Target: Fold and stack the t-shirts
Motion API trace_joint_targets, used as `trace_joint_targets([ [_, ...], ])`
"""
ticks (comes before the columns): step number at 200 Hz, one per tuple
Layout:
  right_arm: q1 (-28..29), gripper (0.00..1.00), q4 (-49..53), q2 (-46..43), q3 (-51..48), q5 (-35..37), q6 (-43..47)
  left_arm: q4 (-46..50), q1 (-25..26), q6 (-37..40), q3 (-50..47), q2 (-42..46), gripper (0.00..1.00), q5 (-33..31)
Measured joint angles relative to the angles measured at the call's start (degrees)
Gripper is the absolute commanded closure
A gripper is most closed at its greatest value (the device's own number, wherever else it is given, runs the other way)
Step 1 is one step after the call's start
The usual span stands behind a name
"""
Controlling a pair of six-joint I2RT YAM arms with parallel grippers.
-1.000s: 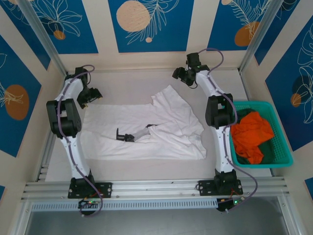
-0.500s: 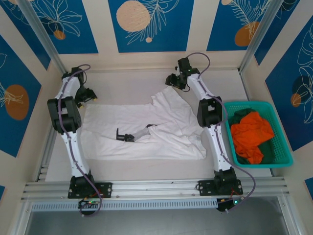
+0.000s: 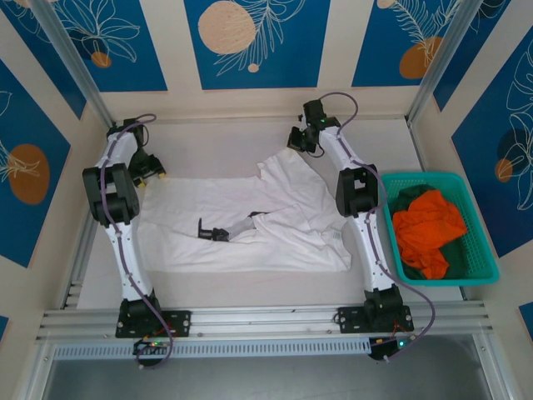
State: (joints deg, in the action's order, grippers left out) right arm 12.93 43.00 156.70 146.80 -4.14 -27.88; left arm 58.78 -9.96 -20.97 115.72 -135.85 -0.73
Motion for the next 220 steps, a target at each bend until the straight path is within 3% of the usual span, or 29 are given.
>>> trace_joint_targets([
  [43,-1.11,1.00,-2.86,-1.84,-2.67,-0.42,-0.61,0.07,-0.02,0.15,0.72,-0.09,0.45,1.51],
  [125,-2.45,1.00,-6.14,-5.44,-5.42,-3.04,-1.09,0.09,-0.02,0.39,1.46,-0.42,0.47,0.50],
  [150,-2.45,1.00,-6.23,-5.44,-5.79,-3.54,-1.27,0.17,0.00,0.37,2.12,-0.70,0.38,-0.37],
  [178,-2.45,1.00,-6.36,-5.44,-6.10,-3.67,-1.29,0.17,0.00,0.35,2.21,-0.70,0.38,-1.42],
  [220,-2.45,1.00,-6.38,-5.44,-6.51,-3.69,-1.64,-0.04,0.00,-1.01,2.23,-0.70,0.46,-3.45],
])
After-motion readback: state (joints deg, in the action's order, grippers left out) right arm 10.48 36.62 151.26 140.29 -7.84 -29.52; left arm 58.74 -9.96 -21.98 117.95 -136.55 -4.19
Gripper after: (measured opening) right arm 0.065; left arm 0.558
